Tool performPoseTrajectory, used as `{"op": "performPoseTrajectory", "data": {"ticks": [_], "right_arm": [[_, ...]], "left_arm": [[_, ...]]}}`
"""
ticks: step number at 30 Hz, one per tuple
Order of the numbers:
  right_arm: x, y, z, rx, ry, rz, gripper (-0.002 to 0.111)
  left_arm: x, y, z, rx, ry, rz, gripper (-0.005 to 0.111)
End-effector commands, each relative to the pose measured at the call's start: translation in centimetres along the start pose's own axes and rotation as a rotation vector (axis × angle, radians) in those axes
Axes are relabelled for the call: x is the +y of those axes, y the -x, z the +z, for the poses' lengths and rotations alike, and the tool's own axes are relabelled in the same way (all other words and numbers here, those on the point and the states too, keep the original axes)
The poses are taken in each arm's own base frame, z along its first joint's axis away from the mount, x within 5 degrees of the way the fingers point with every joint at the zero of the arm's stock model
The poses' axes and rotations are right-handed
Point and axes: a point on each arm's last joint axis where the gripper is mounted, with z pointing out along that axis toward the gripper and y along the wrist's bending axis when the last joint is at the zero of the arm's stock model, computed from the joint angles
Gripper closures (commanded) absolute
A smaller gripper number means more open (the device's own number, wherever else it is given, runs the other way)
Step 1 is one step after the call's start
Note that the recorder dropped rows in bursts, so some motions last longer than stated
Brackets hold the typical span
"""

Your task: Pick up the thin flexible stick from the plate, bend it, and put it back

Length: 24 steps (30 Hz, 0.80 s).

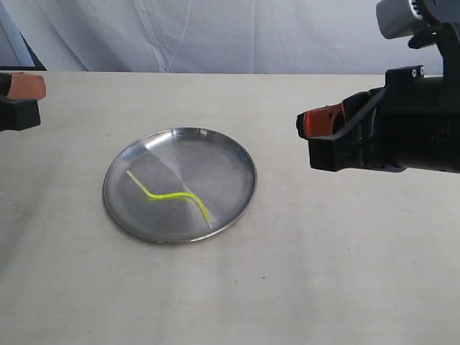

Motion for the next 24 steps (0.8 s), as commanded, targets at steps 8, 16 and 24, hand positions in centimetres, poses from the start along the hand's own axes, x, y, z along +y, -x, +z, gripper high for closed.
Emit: {"op": "performPoseTrajectory", "data": {"ticks": [8,16,24], "right_arm": [[-1.0,0.4,-4.0,-0.095,-0.079,-0.052,0.109],[-2.0,-3.9,-12.3,-0.389,-0.384,-0.109,0.109],[-3.9,-8.4,-10.0,-0.404,-0.448,-0.078,0.109]], "left_arm": [[0.0,-0.1,-0.1,-0.002,-0.001,0.0,0.107],[-0.1,-0.1,-0.1,0.002,-0.004,0.0,0.107],[0.0,-0.1,-0.1,0.001,-0.003,0.0,0.107]]}}
